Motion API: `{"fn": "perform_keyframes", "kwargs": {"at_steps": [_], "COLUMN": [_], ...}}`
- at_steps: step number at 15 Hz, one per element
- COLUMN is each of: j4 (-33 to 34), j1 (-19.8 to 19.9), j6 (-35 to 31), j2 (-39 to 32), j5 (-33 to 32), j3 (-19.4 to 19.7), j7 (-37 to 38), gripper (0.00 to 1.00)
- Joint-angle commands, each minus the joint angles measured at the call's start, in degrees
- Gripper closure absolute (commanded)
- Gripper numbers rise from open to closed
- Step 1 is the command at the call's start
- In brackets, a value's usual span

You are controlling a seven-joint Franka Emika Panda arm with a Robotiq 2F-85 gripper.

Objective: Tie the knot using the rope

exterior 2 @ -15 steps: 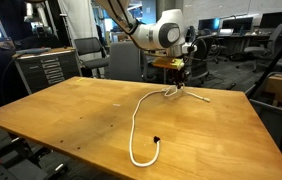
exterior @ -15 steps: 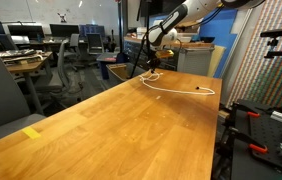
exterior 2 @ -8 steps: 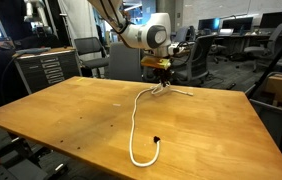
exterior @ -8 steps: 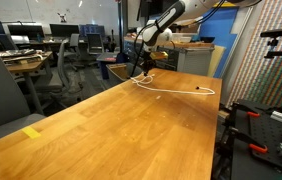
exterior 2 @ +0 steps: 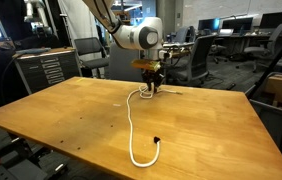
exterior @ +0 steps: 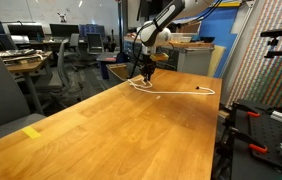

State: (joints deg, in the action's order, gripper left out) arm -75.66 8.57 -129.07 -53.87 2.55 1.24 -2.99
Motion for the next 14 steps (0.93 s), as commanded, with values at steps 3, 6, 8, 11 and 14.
{"fn": "perform_keyframes", "kwargs": {"at_steps": [3,6,8,11,14], "j4": [2.69,5.83,8.46,12.62,17.45], "j1": [1.87,2.67,2.45,3.02,3.04], "j6": [-4.47,-5.80,-1.41,8.26,13.01], "j2": [-2.32,-4.25,-5.19,-5.64,-7.91], "j5": [-0.70,-0.40,-0.70,0.81,2.85], "j3": [3.62,4.84,6.03,6.33,6.65], "j7": [0.79,2.11,4.65,9.68,18.79], "gripper": [0.17,0.00,0.00,0.00,0.00]}}
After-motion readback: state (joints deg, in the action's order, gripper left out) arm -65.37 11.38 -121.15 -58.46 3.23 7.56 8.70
